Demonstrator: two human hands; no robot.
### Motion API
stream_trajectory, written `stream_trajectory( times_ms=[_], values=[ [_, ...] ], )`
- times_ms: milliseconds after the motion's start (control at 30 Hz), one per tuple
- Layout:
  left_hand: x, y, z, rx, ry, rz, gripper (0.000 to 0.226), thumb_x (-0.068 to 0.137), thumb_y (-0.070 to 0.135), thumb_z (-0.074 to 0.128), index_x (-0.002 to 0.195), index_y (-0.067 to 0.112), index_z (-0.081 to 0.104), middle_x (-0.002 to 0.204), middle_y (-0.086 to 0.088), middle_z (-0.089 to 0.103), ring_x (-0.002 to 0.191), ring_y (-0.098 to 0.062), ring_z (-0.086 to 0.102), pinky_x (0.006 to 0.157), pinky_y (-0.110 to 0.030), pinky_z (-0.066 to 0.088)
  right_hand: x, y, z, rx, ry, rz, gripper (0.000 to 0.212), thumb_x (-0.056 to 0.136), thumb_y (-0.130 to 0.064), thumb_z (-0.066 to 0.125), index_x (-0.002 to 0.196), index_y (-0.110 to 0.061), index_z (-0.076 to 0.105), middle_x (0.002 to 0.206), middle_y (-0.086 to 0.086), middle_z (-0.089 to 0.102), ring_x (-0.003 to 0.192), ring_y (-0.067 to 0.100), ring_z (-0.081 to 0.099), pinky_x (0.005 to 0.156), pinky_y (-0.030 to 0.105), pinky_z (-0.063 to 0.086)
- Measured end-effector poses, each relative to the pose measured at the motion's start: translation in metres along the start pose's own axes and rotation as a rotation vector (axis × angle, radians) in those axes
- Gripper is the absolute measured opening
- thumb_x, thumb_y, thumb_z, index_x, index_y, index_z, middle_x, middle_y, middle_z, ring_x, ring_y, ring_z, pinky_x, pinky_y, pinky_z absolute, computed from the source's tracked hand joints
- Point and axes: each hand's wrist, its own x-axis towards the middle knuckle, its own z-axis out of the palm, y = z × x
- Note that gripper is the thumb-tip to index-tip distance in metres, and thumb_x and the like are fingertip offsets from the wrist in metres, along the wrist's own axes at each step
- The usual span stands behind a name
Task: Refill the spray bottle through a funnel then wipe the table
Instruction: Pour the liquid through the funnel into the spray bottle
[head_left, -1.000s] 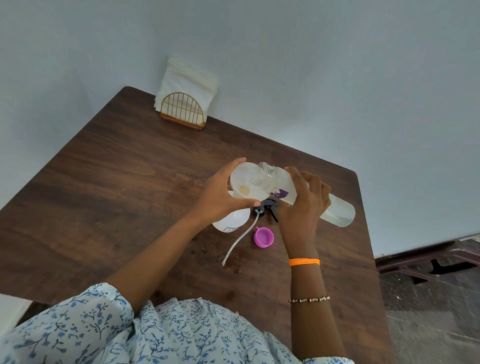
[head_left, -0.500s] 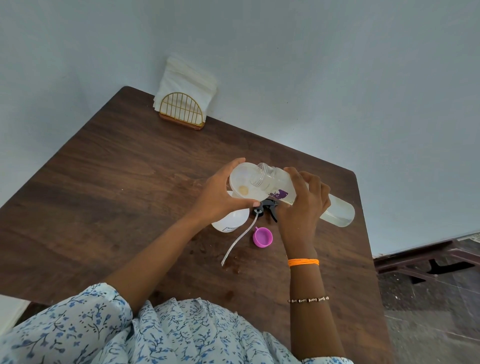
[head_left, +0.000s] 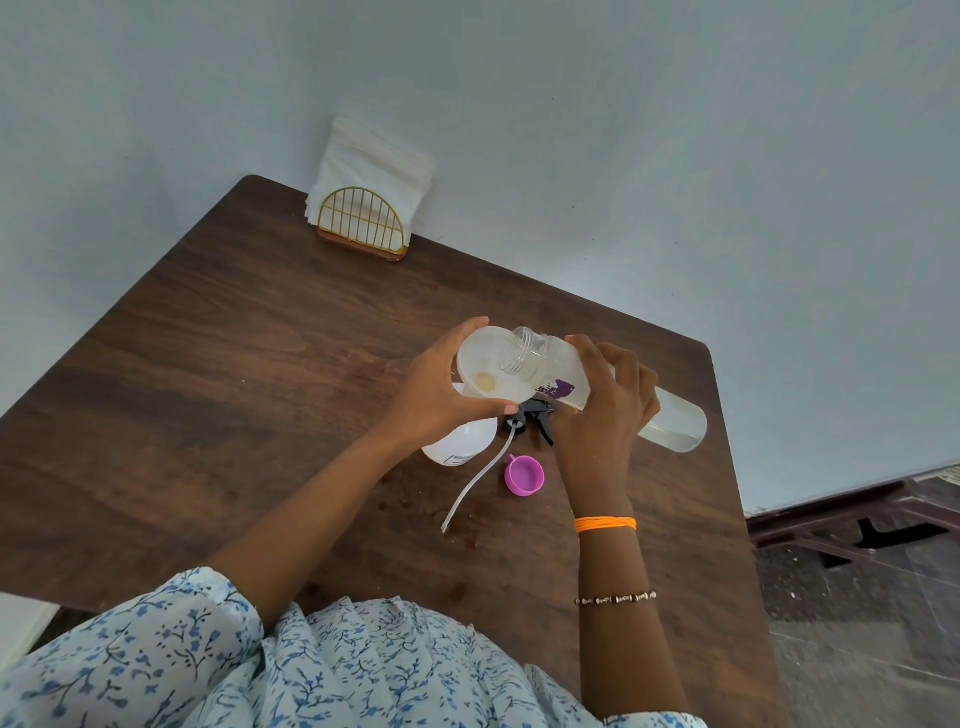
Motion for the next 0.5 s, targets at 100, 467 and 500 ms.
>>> stream_trajectory(
  times_ms=[100, 467, 500],
  values=[
    [-0.0002, 0.0001, 0.0003, 0.003, 0.002, 0.000, 0.092, 0.063, 0.029, 0.084, 0.140, 0.030, 0.033, 0.142, 0.004, 0.043, 0.116, -0.007, 0.041, 0.092, -0.024, 0.041, -0.0003, -0.0007, -0.0004, 0.002, -0.002, -0.003, 0.063, 0.058, 0.008, 0.076, 0.115, -0.016, 0.062, 0.114, 0.012, 0.057, 0.110, 0.032, 0.044, 0.094, 0.044, 0.032],
    [0.0006, -0.0021, 0.0010, 0.001, 0.006, -0.002, 0.092, 0.062, 0.030, 0.085, 0.139, 0.030, 0.033, 0.142, 0.003, 0.043, 0.121, -0.009, 0.043, 0.095, -0.027, 0.044, -0.0003, -0.0019, -0.0002, -0.003, 0.008, -0.008, 0.062, 0.058, 0.007, 0.078, 0.114, -0.015, 0.062, 0.113, 0.013, 0.057, 0.110, 0.033, 0.045, 0.094, 0.047, 0.034],
    [0.0008, -0.0022, 0.0011, 0.000, 0.006, -0.002, 0.093, 0.062, 0.030, 0.085, 0.139, 0.030, 0.033, 0.142, 0.003, 0.043, 0.121, -0.010, 0.043, 0.095, -0.027, 0.044, -0.0004, -0.0016, 0.0000, -0.004, 0.006, -0.008, 0.062, 0.058, 0.006, 0.078, 0.114, -0.015, 0.062, 0.113, 0.013, 0.057, 0.110, 0.033, 0.045, 0.094, 0.046, 0.034]
  ],
)
